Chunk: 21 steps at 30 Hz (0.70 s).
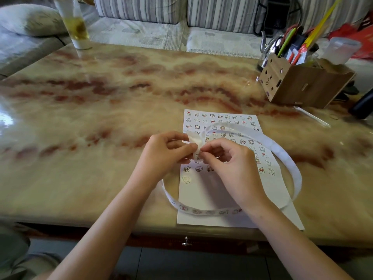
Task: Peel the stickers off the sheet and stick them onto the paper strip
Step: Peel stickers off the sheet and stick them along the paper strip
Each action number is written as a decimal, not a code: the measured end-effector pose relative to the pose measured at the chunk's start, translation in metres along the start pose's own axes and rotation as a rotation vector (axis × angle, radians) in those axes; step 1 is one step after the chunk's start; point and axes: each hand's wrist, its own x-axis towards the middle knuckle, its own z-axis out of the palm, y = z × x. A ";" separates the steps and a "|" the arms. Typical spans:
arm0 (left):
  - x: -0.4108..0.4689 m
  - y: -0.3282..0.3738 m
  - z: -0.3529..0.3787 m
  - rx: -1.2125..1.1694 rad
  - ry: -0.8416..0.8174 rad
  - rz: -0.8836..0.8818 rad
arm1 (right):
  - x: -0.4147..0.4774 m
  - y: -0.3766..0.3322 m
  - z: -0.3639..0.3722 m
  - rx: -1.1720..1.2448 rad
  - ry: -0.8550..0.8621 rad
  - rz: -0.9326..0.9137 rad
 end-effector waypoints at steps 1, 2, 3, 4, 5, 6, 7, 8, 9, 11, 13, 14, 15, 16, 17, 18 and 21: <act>0.000 0.001 0.000 -0.014 -0.003 -0.004 | 0.000 0.000 0.000 0.009 -0.001 0.004; 0.000 0.001 -0.001 -0.025 -0.007 -0.006 | 0.000 -0.001 0.000 0.024 -0.004 0.012; -0.001 0.001 -0.002 -0.029 -0.017 -0.008 | 0.000 -0.002 0.000 0.042 -0.006 0.022; -0.001 0.001 -0.002 -0.019 -0.033 -0.006 | 0.000 -0.002 -0.001 0.062 -0.007 0.028; -0.001 0.000 -0.003 0.004 -0.054 -0.001 | 0.001 -0.003 -0.001 0.077 -0.009 0.030; -0.001 -0.001 -0.003 0.030 -0.070 0.005 | 0.001 -0.003 -0.001 0.084 -0.011 0.028; -0.001 -0.001 -0.003 0.047 -0.077 0.008 | 0.001 -0.003 -0.001 0.084 -0.014 0.023; -0.001 -0.002 -0.003 0.053 -0.075 0.009 | 0.001 -0.004 -0.001 0.080 -0.017 0.018; -0.001 -0.002 -0.003 0.053 -0.069 0.007 | 0.001 -0.004 -0.001 0.075 -0.017 0.015; -0.001 -0.002 -0.003 0.044 -0.063 0.003 | 0.001 -0.003 0.000 0.067 -0.007 0.012; -0.001 -0.001 -0.003 0.033 -0.065 -0.001 | 0.001 -0.003 0.000 0.050 0.000 -0.001; -0.001 -0.001 -0.003 0.030 -0.066 -0.002 | 0.001 -0.003 0.000 0.035 0.000 -0.011; -0.001 -0.001 -0.003 0.028 -0.065 -0.002 | 0.001 -0.003 0.000 0.020 0.000 -0.023; -0.001 -0.001 -0.003 0.027 -0.063 -0.001 | 0.001 -0.003 0.000 0.009 0.002 -0.033; -0.001 -0.001 -0.003 0.025 -0.059 0.002 | 0.001 -0.003 0.000 0.003 0.004 -0.041; -0.001 -0.002 -0.003 0.023 -0.053 0.005 | 0.001 -0.004 -0.001 -0.001 0.006 -0.046; -0.002 -0.002 -0.003 0.020 -0.053 0.009 | 0.001 -0.004 -0.001 -0.004 0.005 -0.037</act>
